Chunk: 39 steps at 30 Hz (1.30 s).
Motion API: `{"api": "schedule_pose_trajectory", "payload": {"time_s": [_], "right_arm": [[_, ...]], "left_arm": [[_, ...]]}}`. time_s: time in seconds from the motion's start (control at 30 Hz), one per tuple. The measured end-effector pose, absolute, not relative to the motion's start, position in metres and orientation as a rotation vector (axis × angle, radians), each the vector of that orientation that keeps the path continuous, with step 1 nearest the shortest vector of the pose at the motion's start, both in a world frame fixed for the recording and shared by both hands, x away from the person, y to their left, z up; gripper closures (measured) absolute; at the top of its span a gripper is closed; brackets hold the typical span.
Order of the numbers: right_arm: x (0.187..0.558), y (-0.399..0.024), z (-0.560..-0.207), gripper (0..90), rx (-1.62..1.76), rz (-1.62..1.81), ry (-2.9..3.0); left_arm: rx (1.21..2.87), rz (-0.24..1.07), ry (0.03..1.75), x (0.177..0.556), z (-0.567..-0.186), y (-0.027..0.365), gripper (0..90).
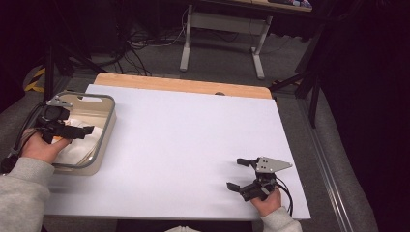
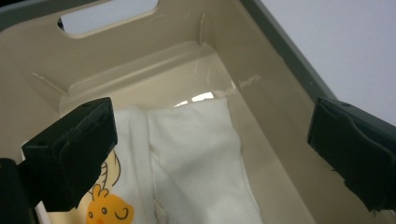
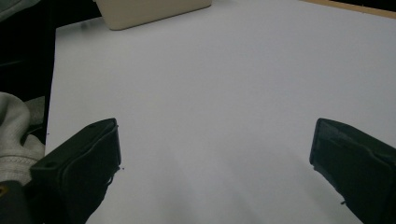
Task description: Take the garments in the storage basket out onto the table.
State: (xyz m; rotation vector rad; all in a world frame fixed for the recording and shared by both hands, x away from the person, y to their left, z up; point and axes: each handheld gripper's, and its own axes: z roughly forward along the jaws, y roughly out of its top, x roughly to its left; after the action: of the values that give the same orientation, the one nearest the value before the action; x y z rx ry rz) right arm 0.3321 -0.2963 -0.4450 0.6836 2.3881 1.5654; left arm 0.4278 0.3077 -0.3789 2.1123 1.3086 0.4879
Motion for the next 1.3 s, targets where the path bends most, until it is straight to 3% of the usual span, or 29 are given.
{"api": "schedule_pose_trajectory", "payload": {"time_s": [0.77,1.3], "right_arm": [[0.332,-0.296,-0.445,2.5,0.683,1.565,2.391],[0.332,-0.297,-0.445,2.5,0.686,1.573,2.389]], "left_arm": [[2.372,0.355,1.479,0.452,-0.413,0.306,3.8],[2.468,0.391,1.491,0.454,-0.426,0.302,5.3]]}}
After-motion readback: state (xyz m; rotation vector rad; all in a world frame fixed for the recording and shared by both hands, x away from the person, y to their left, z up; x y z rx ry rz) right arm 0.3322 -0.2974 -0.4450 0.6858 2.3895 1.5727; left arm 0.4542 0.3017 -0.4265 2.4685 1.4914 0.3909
